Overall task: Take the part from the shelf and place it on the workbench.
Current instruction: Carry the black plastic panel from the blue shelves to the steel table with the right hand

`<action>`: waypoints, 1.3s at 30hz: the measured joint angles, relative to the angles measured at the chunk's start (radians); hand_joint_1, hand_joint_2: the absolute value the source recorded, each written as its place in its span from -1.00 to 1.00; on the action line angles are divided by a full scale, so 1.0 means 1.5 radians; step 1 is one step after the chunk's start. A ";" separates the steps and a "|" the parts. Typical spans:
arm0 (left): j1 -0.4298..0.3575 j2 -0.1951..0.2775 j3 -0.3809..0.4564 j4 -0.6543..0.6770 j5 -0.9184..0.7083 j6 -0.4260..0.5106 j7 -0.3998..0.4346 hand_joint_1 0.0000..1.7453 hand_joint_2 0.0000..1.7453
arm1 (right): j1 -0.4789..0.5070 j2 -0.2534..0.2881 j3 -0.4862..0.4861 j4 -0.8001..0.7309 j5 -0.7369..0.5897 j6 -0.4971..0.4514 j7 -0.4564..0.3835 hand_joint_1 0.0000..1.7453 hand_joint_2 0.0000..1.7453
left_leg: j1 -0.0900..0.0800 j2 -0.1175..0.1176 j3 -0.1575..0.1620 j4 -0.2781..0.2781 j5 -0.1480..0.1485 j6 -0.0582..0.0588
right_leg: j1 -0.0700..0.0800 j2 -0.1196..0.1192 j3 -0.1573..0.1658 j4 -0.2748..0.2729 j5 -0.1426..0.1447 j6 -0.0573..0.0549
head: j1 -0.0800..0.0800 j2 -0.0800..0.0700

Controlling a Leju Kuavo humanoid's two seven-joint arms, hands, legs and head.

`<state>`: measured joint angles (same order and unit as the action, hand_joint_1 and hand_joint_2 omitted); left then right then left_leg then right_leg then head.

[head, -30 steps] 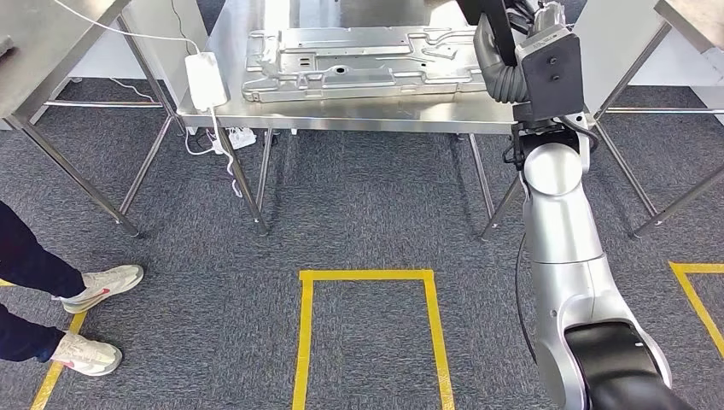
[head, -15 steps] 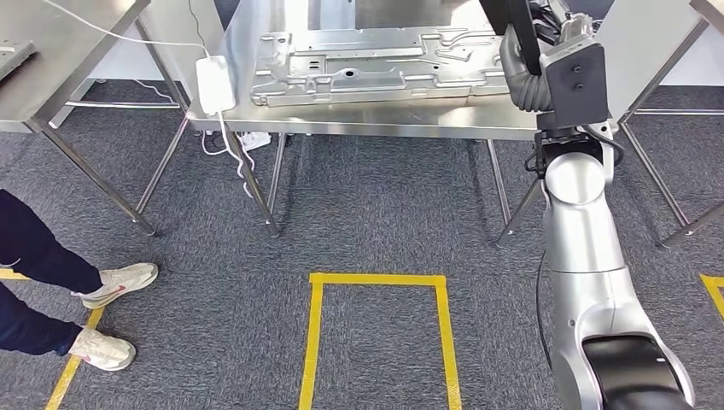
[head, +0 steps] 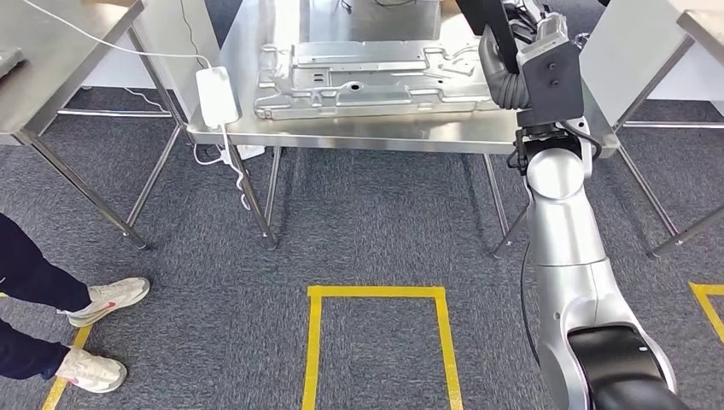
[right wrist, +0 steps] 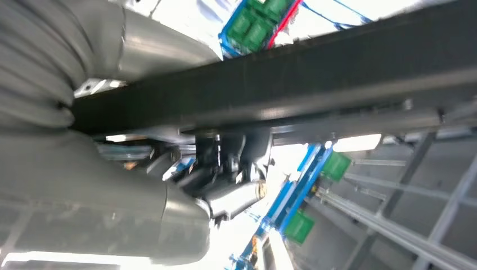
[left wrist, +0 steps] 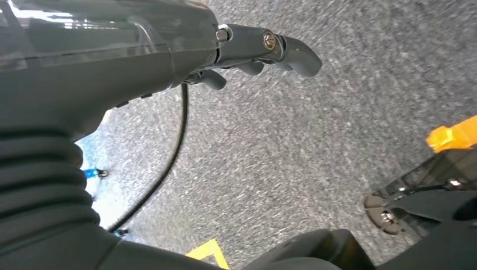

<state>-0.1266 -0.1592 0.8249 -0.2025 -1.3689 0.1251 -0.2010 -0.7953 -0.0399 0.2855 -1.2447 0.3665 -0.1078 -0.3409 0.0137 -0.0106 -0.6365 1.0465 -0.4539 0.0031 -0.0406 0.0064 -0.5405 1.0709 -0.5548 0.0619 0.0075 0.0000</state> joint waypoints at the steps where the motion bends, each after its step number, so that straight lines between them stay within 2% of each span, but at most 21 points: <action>1: 0.000 0.000 0.000 0.000 0.000 0.000 0.000 -1.00 1.00 | -0.001 0.000 -0.001 0.000 0.000 0.000 0.000 1.00 1.00 | 0.001 0.000 0.002 -0.001 -0.001 0.003 | 0.001 0.000 -0.021 0.035 -0.015 0.000 | 0.003 0.000; 3: 0.000 0.000 0.000 0.000 -0.001 0.000 0.000 -1.00 1.00 | 0.000 -0.001 -0.004 0.002 0.000 0.000 0.000 1.00 1.00 | 0.000 -0.001 0.005 -0.001 -0.006 0.006 | 0.004 0.000 -0.075 0.117 -0.044 -0.001 | 0.011 0.000; 4: 0.001 0.000 0.000 0.000 -0.001 0.000 0.000 -1.00 1.00 | 0.002 -0.001 -0.005 0.004 0.001 0.000 0.000 1.00 1.00 | 0.000 -0.001 0.007 -0.001 -0.009 0.007 | 0.006 0.000 -0.097 0.143 -0.046 -0.001 | 0.014 0.000; 5: 0.001 0.000 -0.001 0.000 -0.001 0.000 0.000 -1.00 1.00 | 0.003 -0.001 -0.006 0.005 0.001 0.000 0.000 1.00 1.00 | 0.000 -0.001 0.011 -0.001 -0.012 0.007 | 0.006 0.000 -0.109 0.145 -0.035 -0.001 | 0.017 0.000; 6: 0.001 0.000 -0.002 0.000 -0.001 0.000 0.000 -1.00 1.00 | 0.004 -0.002 -0.007 0.006 0.001 0.000 0.000 1.00 1.00 | -0.001 -0.001 0.017 -0.001 -0.016 0.006 | 0.007 0.000 -0.108 0.123 -0.011 -0.002 | 0.020 0.000; 8: 0.001 -0.001 -0.004 0.000 -0.001 0.000 0.000 -1.00 1.00 | 0.004 -0.002 -0.008 0.008 0.002 0.000 -0.001 1.00 1.00 | -0.001 -0.002 0.029 -0.001 -0.025 0.003 | 0.008 0.000 -0.086 0.041 0.049 -0.005 | 0.025 0.000; 9: 0.001 -0.001 -0.005 0.000 -0.001 0.000 0.000 -1.00 1.00 | 0.003 -0.002 -0.008 0.008 0.002 0.000 -0.001 1.00 1.00 | -0.001 -0.002 0.033 -0.001 -0.029 0.000 | 0.010 0.000 -0.077 0.006 0.061 -0.007 | 0.027 0.000; 12: 0.000 -0.001 -0.007 0.000 -0.001 0.000 0.000 -1.00 1.00 | 0.003 -0.003 -0.009 0.010 0.003 -0.001 -0.001 1.00 1.00 | -0.004 -0.002 0.038 -0.003 -0.033 -0.011 | 0.014 0.000 -0.065 -0.026 0.062 -0.017 | 0.029 0.000; 14: 0.000 -0.001 -0.009 0.000 -0.002 0.000 0.000 -1.00 1.00 | 0.004 -0.003 -0.011 0.010 0.003 -0.003 -0.001 1.00 1.00 | -0.004 0.000 0.037 0.010 -0.036 -0.015 | 0.009 0.000 -0.056 -0.027 0.062 -0.026 | 0.024 0.000; 17: 0.000 -0.001 -0.010 0.000 -0.003 0.000 0.000 -1.00 1.00 | 0.004 -0.003 -0.014 0.010 0.005 -0.005 -0.002 1.00 1.00 | -0.003 0.002 -0.016 0.107 -0.064 -0.019 | 0.006 0.000 -0.037 -0.029 0.052 -0.038 | 0.010 0.000; 19: 0.001 -0.001 -0.010 0.000 -0.003 0.000 0.000 -1.00 1.00 | 0.007 -0.003 -0.015 0.012 0.007 -0.006 -0.003 1.00 1.00 | -0.002 0.002 -0.064 0.177 -0.089 -0.021 | 0.006 0.000 -0.025 -0.029 0.042 -0.039 | 0.004 0.000; 20: 0.001 -0.001 -0.011 0.000 -0.004 0.000 0.000 -1.00 1.00 | 0.009 -0.003 -0.015 0.013 0.009 -0.007 -0.004 1.00 1.00 | -0.002 0.002 -0.077 0.187 -0.091 -0.021 | 0.006 0.001 -0.018 -0.029 0.036 -0.039 | 0.002 0.000; 21: 0.001 -0.001 -0.011 0.000 -0.004 0.000 0.000 -1.00 1.00 | 0.011 -0.003 -0.016 0.014 0.012 -0.008 -0.005 1.00 1.00 | -0.002 0.002 -0.079 0.172 -0.078 -0.021 | 0.006 0.001 -0.010 -0.029 0.030 -0.038 | 0.000 0.000; 24: 0.001 -0.001 -0.011 0.000 -0.005 0.000 0.000 -1.00 1.00 | 0.011 -0.004 -0.018 0.017 0.018 -0.012 -0.006 1.00 1.00 | -0.002 0.003 -0.044 0.049 0.002 -0.020 | 0.004 0.001 0.015 -0.029 0.011 -0.031 | -0.004 0.000; 25: 0.001 -0.001 -0.011 0.000 -0.005 0.000 0.000 -1.00 1.00 | 0.011 -0.004 -0.019 0.018 0.019 -0.012 -0.006 1.00 1.00 | -0.003 0.004 -0.036 0.022 0.017 -0.018 | 0.004 0.001 0.019 -0.030 0.006 -0.028 | -0.006 0.000; 29: 0.002 -0.001 -0.012 0.000 -0.006 0.000 0.001 -1.00 1.00 | 0.012 -0.007 -0.022 0.021 0.025 -0.014 -0.006 1.00 1.00 | -0.007 0.004 -0.032 0.008 0.023 -0.004 | 0.006 0.001 0.024 -0.031 -0.001 -0.013 | -0.004 0.000; 31: 0.001 -0.001 -0.012 0.000 -0.006 0.000 0.001 -1.00 1.00 | 0.012 -0.009 -0.024 0.022 0.027 -0.014 -0.007 1.00 1.00 | -0.005 0.003 -0.022 0.003 0.018 0.004 | 0.006 0.001 0.008 0.002 -0.004 -0.010 | -0.002 0.000; 34: 0.001 -0.001 -0.013 0.000 -0.006 0.000 0.000 -1.00 1.00 | 0.015 -0.014 -0.026 0.025 0.027 -0.014 -0.007 1.00 1.00 | -0.004 0.001 -0.009 0.001 0.007 0.012 | 0.008 0.001 -0.075 0.124 -0.043 -0.009 | 0.008 0.000; 36: 0.002 -0.001 -0.013 0.000 -0.006 0.000 0.001 -1.00 1.00 | 0.020 -0.016 -0.028 0.029 0.027 -0.015 -0.007 1.00 1.00 | -0.004 -0.001 0.001 0.001 -0.003 0.011 | 0.008 0.001 -0.117 0.162 -0.056 -0.009 | 0.015 0.000; 37: 0.003 -0.001 -0.013 0.000 -0.006 0.000 0.001 -1.00 1.00 | 0.021 -0.016 -0.028 0.031 0.027 -0.015 -0.007 1.00 1.00 | -0.004 -0.002 0.008 0.001 -0.008 0.011 | 0.008 0.001 -0.122 0.148 -0.040 -0.009 | 0.017 0.000; 39: 0.003 -0.001 -0.013 0.000 -0.006 0.000 0.001 -1.00 1.00 | 0.021 -0.018 -0.030 0.034 0.027 -0.015 -0.008 1.00 1.00 | -0.004 -0.003 0.025 0.001 -0.021 0.008 | 0.009 0.000 -0.108 0.067 0.030 -0.011 | 0.024 0.000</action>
<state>-0.1228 -0.1605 0.8050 -0.2020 -1.3772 0.1247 -0.1994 -0.7640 -0.0666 0.2413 -1.1932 0.4067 -0.1297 -0.3526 0.0075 -0.0146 -0.5983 1.0473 -0.4856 0.0146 -0.0277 0.0066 -0.7020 1.1714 -0.5096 0.0458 0.0428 0.0000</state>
